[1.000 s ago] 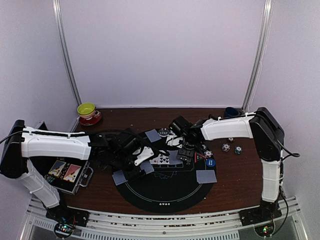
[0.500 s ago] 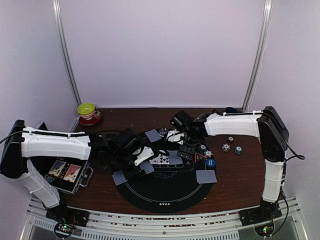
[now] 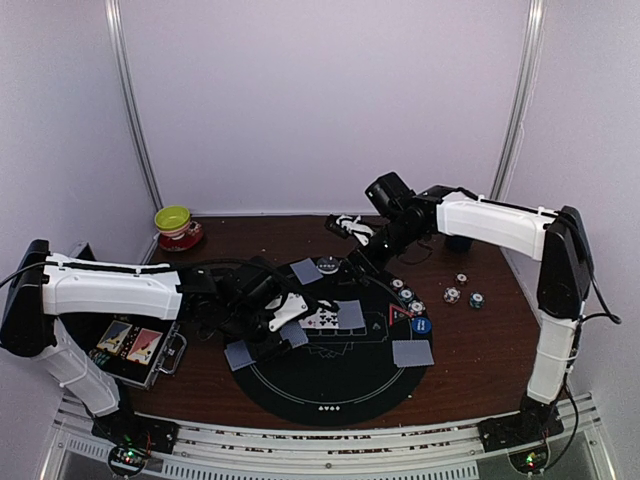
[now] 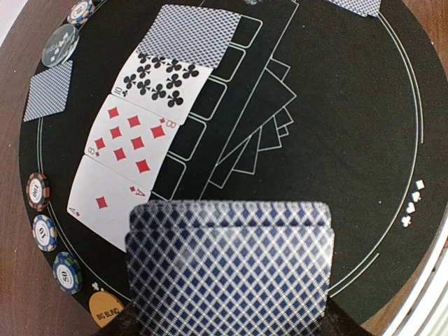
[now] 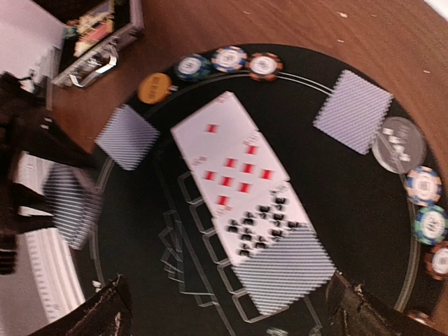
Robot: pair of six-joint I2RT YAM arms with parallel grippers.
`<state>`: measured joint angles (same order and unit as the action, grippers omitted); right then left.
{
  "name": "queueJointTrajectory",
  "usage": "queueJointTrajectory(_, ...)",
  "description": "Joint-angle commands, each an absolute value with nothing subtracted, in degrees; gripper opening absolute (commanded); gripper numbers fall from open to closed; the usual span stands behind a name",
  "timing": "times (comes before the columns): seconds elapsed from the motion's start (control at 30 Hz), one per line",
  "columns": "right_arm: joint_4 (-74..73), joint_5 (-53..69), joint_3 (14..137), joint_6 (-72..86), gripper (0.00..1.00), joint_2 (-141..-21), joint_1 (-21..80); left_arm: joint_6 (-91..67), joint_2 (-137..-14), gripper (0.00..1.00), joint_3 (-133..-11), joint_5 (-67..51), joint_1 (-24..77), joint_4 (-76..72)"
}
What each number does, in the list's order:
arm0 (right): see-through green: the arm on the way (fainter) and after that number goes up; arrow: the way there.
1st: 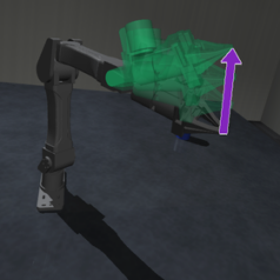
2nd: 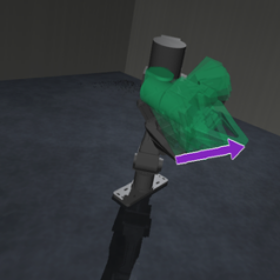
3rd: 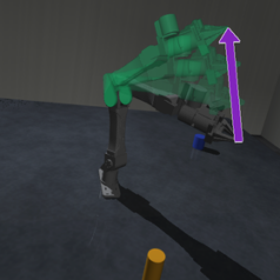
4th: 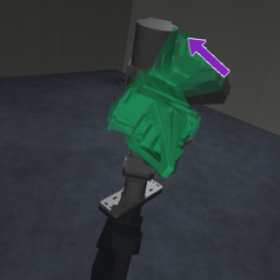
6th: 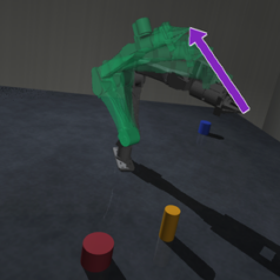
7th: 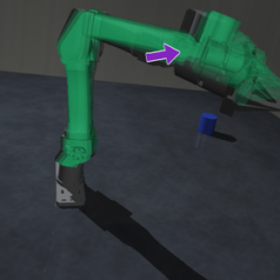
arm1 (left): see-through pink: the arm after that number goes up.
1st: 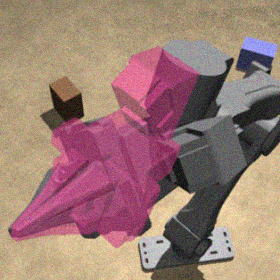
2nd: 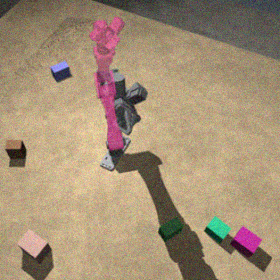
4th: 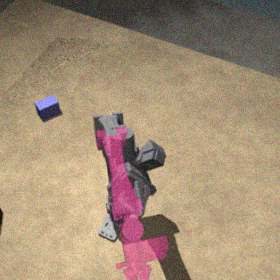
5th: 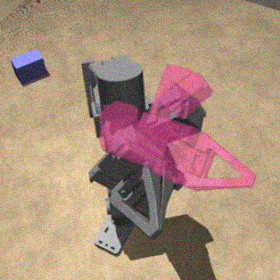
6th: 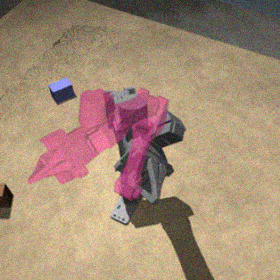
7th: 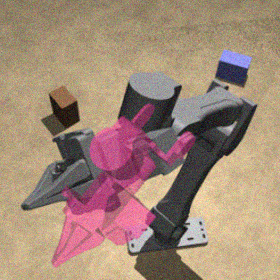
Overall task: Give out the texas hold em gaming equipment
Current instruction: Pick up the poker card from the face-down deck piles.
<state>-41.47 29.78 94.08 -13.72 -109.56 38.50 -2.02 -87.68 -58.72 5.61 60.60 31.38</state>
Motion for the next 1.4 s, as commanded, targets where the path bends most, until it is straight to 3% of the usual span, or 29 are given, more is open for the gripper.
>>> queueJointTrajectory(0.0,-34.28,52.85,89.52,-3.61,0.96,-108.18,38.71,-2.16,-87.41,0.66,-60.7,5.59,60.66,29.71)
queueJointTrajectory(0.3,-23.32,61.57,83.88,6.15,0.89,-110.71,39.73,-2.53,-87.77,0.66,-62.54,5.11,60.79,29.44)
queueJointTrajectory(1.37,-12.28,66.17,84.28,20.38,0.76,-119.73,46.96,-2.19,-88.33,0.65,-64.25,4.48,60.82,28.31)
